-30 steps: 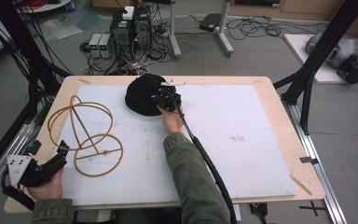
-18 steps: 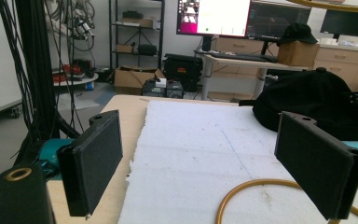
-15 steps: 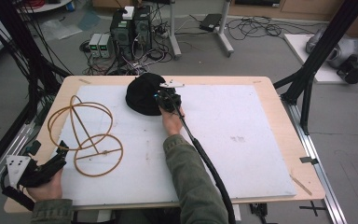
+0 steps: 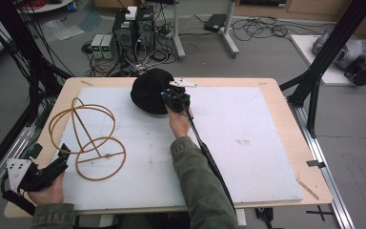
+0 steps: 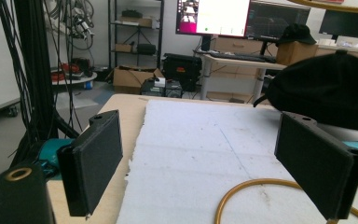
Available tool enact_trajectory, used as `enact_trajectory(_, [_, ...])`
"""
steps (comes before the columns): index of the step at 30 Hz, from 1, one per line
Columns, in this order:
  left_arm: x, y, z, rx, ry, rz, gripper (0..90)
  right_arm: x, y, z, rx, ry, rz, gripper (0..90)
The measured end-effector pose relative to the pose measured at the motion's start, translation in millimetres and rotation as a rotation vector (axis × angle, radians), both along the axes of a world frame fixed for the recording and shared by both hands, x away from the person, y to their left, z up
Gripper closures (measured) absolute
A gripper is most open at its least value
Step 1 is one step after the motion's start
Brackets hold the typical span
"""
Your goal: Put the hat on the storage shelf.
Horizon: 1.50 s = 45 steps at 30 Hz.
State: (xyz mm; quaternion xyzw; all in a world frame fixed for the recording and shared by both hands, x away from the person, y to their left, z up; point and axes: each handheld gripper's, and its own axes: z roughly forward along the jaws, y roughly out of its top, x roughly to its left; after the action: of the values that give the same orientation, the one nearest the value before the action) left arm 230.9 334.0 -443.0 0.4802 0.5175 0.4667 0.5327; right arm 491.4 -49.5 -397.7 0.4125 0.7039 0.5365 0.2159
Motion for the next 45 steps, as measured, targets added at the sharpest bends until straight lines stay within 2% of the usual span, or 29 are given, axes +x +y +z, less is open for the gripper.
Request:
enact_trajectory(2, [-0.5, -0.2, 0.4, -0.003, -0.001, 0.000, 15.3, -1.8, -1.5, 4.9, 0.005, -0.015, -0.001, 88.8])
enact_trajectory(3, [-0.8, -0.3, 0.6, -0.003, -0.003, 0.000, 15.3, -6.4, -5.0, 16.6, 0.016, -0.039, -0.006, 88.8])
enact_trajectory(4, [-0.9, -0.3, 0.7, 0.000, -0.004, 0.001, 15.3, -6.4, -5.0, 16.6, 0.016, -0.039, -0.006, 88.8])
enact_trajectory(7, [-1.2, 0.0, 0.6, -0.004, -0.004, 0.003, 15.3, -13.2, -14.6, 36.9, 0.036, -0.078, -0.012, 88.7])
enact_trajectory(8, [-2.0, 0.4, 0.9, -0.005, -0.006, 0.006, 15.3, -17.1, -21.9, 47.3, 0.056, -0.088, -0.011, 88.8])
enact_trajectory(10, [-3.3, 0.8, 1.4, -0.009, -0.011, 0.011, 15.3, -18.8, -24.2, 50.7, 0.062, -0.094, -0.016, 88.8])
enact_trajectory(13, [-3.4, 2.6, 1.9, -0.013, -0.018, 0.011, 15.4, -25.7, -31.4, 63.0, 0.092, -0.109, -0.018, 88.8])
enact_trajectory(14, [-3.4, 3.0, 1.7, -0.014, -0.019, 0.016, 15.4, -30.4, -34.5, 71.5, 0.102, -0.123, -0.017, 88.8])
enact_trajectory(16, [-3.7, 3.5, 1.7, -0.019, -0.023, 0.022, 15.4, -31.8, -35.4, 74.2, 0.108, -0.123, -0.017, 88.8])
enact_trajectory(17, [-4.4, 3.6, 2.1, -0.017, -0.026, 0.024, 15.4, -35.2, -38.7, 81.2, 0.125, -0.136, -0.012, 88.8])
enact_trajectory(20, [-5.4, 2.8, 2.8, -0.011, -0.036, 0.030, 15.4, -38.7, -40.6, 86.4, 0.143, -0.146, -0.014, 88.8])
enact_trajectory(25, [-4.9, 1.2, 2.8, -0.004, -0.031, 0.022, 15.3, -51.4, -42.3, 102.1, 0.168, -0.176, 0.021, 88.8])
enact_trajectory(28, [-4.3, 0.7, 2.5, -0.004, -0.029, 0.018, 15.4, -55.3, -42.3, 106.2, 0.180, -0.189, 0.033, 88.7])
enact_trajectory(34, [-4.5, 0.8, 2.4, -0.003, -0.028, 0.018, 15.4, -70.6, -36.7, 119.5, 0.218, -0.221, 0.098, 88.7])
enact_trajectory(45, [-3.9, 0.0, 2.3, -0.003, -0.026, 0.007, 15.4, -87.0, -20.7, 134.3, 0.262, -0.238, 0.195, 88.7])
